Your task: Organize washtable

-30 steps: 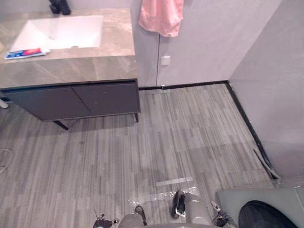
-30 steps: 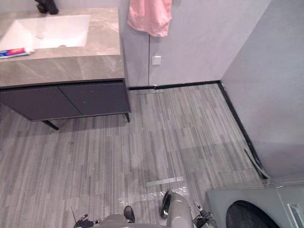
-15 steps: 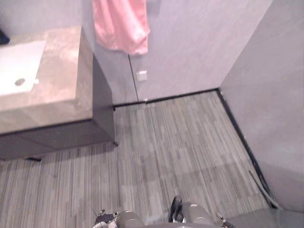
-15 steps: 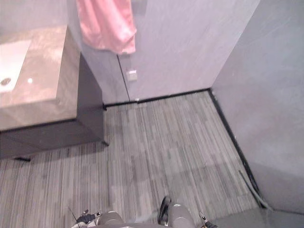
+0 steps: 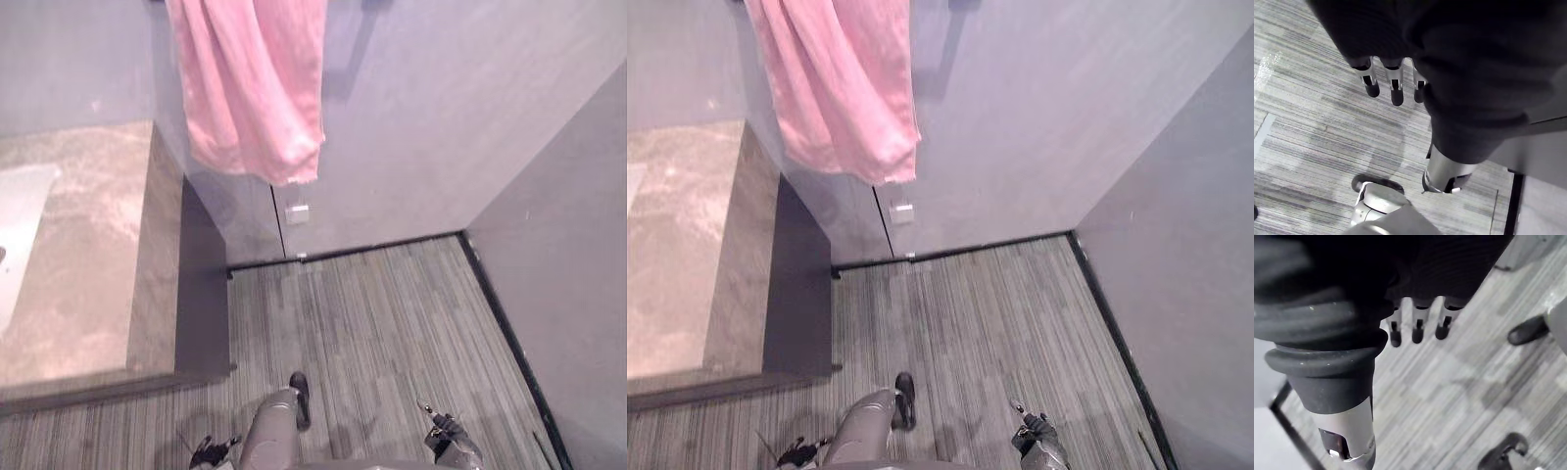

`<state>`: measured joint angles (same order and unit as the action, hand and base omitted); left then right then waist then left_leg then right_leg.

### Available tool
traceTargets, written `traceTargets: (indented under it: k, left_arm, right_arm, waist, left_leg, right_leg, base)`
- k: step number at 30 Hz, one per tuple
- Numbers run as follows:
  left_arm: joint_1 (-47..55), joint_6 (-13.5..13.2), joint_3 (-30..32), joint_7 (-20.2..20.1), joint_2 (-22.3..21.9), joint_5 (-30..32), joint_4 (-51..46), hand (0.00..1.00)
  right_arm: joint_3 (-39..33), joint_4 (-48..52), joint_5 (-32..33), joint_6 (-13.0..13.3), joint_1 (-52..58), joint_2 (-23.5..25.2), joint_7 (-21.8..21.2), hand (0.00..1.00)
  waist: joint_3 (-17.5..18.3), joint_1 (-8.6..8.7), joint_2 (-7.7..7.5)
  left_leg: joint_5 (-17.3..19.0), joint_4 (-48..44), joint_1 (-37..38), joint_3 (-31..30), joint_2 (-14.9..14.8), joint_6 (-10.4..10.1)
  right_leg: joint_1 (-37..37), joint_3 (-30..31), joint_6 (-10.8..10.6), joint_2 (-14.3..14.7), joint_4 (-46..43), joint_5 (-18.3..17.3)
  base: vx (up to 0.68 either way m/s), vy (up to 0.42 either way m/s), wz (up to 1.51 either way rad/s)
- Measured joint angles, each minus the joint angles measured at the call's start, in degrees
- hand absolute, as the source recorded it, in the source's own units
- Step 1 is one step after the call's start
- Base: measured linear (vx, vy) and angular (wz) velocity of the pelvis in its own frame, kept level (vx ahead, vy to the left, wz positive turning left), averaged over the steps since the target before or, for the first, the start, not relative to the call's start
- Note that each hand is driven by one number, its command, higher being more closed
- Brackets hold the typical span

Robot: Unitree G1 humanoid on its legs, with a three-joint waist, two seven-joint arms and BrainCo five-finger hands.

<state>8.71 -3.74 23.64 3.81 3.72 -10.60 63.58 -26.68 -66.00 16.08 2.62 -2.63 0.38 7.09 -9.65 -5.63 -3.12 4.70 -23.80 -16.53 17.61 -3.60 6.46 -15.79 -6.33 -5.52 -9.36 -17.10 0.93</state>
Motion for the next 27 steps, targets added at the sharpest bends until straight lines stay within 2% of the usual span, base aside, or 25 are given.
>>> traceTargets:
  k: [1, 2, 3, 4, 5, 7, 8, 10, 11, 12, 13, 14, 17, 19, 24, 27]
  left_arm:
    - [1.4, 0.6, 0.3, 0.0, -0.1, 0.1, 0.1, 0.0]
    - [1.4, 1.0, 0.4, 0.0, 0.7, 0.1, 0.4, 0.0]
    - [1.3, 1.0, 0.4, 0.0, 1.2, 0.1, 0.6, 0.0]
    - [1.4, 1.0, 0.6, 0.0, 1.5, 0.1, 0.7, 0.0]
    - [1.5, 1.0, 0.6, 0.0, 1.5, 0.1, 0.6, 0.0]
    - [1.4, 1.0, 0.6, 0.0, 1.4, 0.0, 0.1, 0.0]
    - [1.1, 0.6, 0.6, 0.0, 1.5, 0.0, -0.7, 0.0]
    - [-0.1, 0.5, 0.4, -0.1, 1.5, 0.0, -1.0, 0.0]
    - [-1.0, 0.5, 0.2, 0.0, 1.5, 0.0, -1.0, 0.0]
    - [-1.3, 0.5, -0.6, 0.0, 1.6, 0.0, -1.1, 0.0]
    - [-1.3, 0.4, -0.7, 0.0, 1.8, 0.0, -1.1, 0.0]
    - [-1.9, 0.4, -0.6, 0.1, 1.3, 0.1, -0.8, 0.0]
    - [-2.1, 0.0, -0.7, 0.1, -0.4, 0.1, -1.2, 0.0]
    - [-2.7, 0.0, -1.1, 0.0, -0.3, 0.1, -1.3, 0.0]
    - [-3.6, -1.2, -6.1, -0.2, 1.3, -0.5, -12.3, 0.0]
    - [-3.7, -3.0, -6.1, 0.0, 5.2, -4.9, -23.4, 0.0]
  right_arm:
    - [-0.6, -0.1, 0.0, 0.0, 0.4, -0.3, 0.0, 0.0]
    - [-0.6, -0.4, 0.1, -0.2, 0.7, 0.1, 0.0, 0.0]
    - [-0.6, -0.8, 0.1, -0.4, 0.9, 0.3, 0.0, 0.0]
    - [-0.5, -0.9, 0.2, -0.7, 1.2, 0.6, 0.0, 0.0]
    - [-0.3, -0.4, 0.0, -0.5, 1.8, 0.0, -0.1, 0.0]
    - [-0.2, -0.5, -0.3, -0.5, 2.5, -0.2, -0.3, 0.0]
    - [0.1, -0.6, -0.3, -0.5, 3.2, -0.2, -0.7, 0.0]
    - [0.0, -0.6, -0.3, -0.5, 3.7, -0.2, -0.9, 0.0]
    - [-0.5, -0.6, -0.2, -0.6, 3.8, -0.1, -0.9, 0.0]
    - [-0.5, -0.6, -0.2, -0.6, 4.0, -0.1, -0.9, 0.0]
    - [-0.6, -0.6, -0.2, -0.6, 4.4, 0.0, -0.8, 0.0]
    - [-2.1, -0.7, -0.2, -0.7, 4.9, -0.1, -0.8, 0.0]
    - [-4.5, -0.3, -0.3, -0.7, 5.2, -0.9, -0.8, 0.0]
    - [-4.6, 0.2, -0.8, -0.7, 4.6, -1.1, -0.8, 0.0]
    - [-4.7, 2.9, -0.9, -0.6, 3.7, -3.3, -0.8, 0.0]
    - [-3.6, 5.0, -0.8, -0.2, 2.7, -3.4, -0.9, 0.0]
  waist:
    - [0.9, 0.25, 0.65]
    - [0.7, 0.78, -0.24]
    - [0.7, 1.24, -0.65]
    - [0.7, 1.78, -0.73]
    - [0.3, 1.77, 0.04]
    - [0.6, 2.08, 0.62]
    - [1.0, 2.29, 0.3]
    - [1.0, 3.77, 0.52]
    - [1.0, 4.82, 0.74]
    - [1.1, 4.86, 0.36]
    - [1.4, 4.84, -0.31]
    - [1.4, 4.83, -0.99]
    - [2.2, 4.57, 1.42]
    - [2.4, 4.98, 2.44]
    - [2.7, 4.69, 2.63]
    - [2.8, 4.71, 2.63]
  left_leg:
    - [4.6, 1.8, 3.0, -0.4, 0.5, -1.0]
    - [5.9, 3.6, 5.5, -0.7, 1.9, -0.9]
    - [6.1, 4.3, 6.6, -0.9, 2.6, -0.8]
    - [6.1, 5.7, 8.7, -0.9, 2.9, -0.8]
    - [5.8, 9.2, 13.3, -0.7, 2.9, -1.2]
    - [5.2, 12.1, 16.4, -0.9, 2.5, -1.8]
    - [4.9, 13.6, 18.1, -1.7, 2.3, -2.2]
    - [4.7, 14.0, 18.4, -4.3, 1.4, -2.8]
    - [4.4, 14.5, 18.7, -5.8, 0.8, -3.7]
    - [3.7, 15.5, 19.1, -6.9, 0.8, -4.8]
    - [3.7, 15.9, 19.1, -7.3, 1.1, -5.5]
    - [4.0, 16.5, 19.9, -8.7, 1.4, -7.0]
    - [3.2, 19.1, 21.1, -9.8, -1.2, -9.3]
    - [2.7, 20.6, 21.3, -11.1, -2.2, -10.2]
    - [2.3, 21.9, 21.5, -12.7, -3.1, -10.7]
    - [2.3, 22.1, 21.2, -12.7, -2.9, -10.7]
  right_leg:
    - [4.2, 0.1, -1.8, -1.1, -10.6, 1.2]
    - [8.8, 0.3, -3.1, -3.4, -22.2, 3.2]
    - [11.7, -0.1, -3.2, -4.6, -28.1, 1.5]
    - [15.2, -1.1, -2.0, -5.6, -34.2, -1.7]
    - [18.8, -5.5, 0.9, -6.9, -37.8, -6.8]
    - [21.0, -9.8, 1.0, -6.8, -34.9, -10.7]
    - [22.3, -12.0, 0.9, -6.1, -30.1, -12.9]
    - [23.5, -12.1, 0.6, -3.4, -19.2, -14.0]
    - [24.4, -10.0, 0.5, -1.1, -10.1, -13.3]
    - [23.9, -7.5, 0.5, 0.6, -0.1, -10.0]
    - [23.7, -6.5, 0.5, 1.0, 4.8, -6.1]
    - [22.9, -5.6, 1.8, 1.0, 5.8, -0.3]
    - [21.8, -7.0, 2.8, 3.6, 7.4, -1.8]
    - [21.1, -8.0, 3.4, 4.8, 8.4, -2.1]
    - [19.4, -9.5, 4.1, 6.0, 11.2, -1.8]
    - [19.2, -9.5, 4.1, 6.3, 12.4, -1.5]
  base:
    - [0.38, 0.135, -0.07]
    - [0.36, 0.126, 0.06]
    - [0.28, 0.085, 0.2]
    - [0.2, 0.041, 0.02]
    - [0.24, 0.037, -0.07]
    - [0.19, 0.002, 0.01]
    - [0.2, -0.116, 0.38]
    - [0.24, -0.177, 0.63]
    - [0.24, -0.196, 0.67]
    - [0.24, -0.2, 0.6]
    - [0.17, -0.167, 0.52]
    - [0.14, -0.164, 0.34]
    - [0.19, -0.217, 0.23]
    - [0.11, -0.155, 0.13]
    - [0.07, -0.061, 0.16]
    - [0.04, -0.002, 0.01]
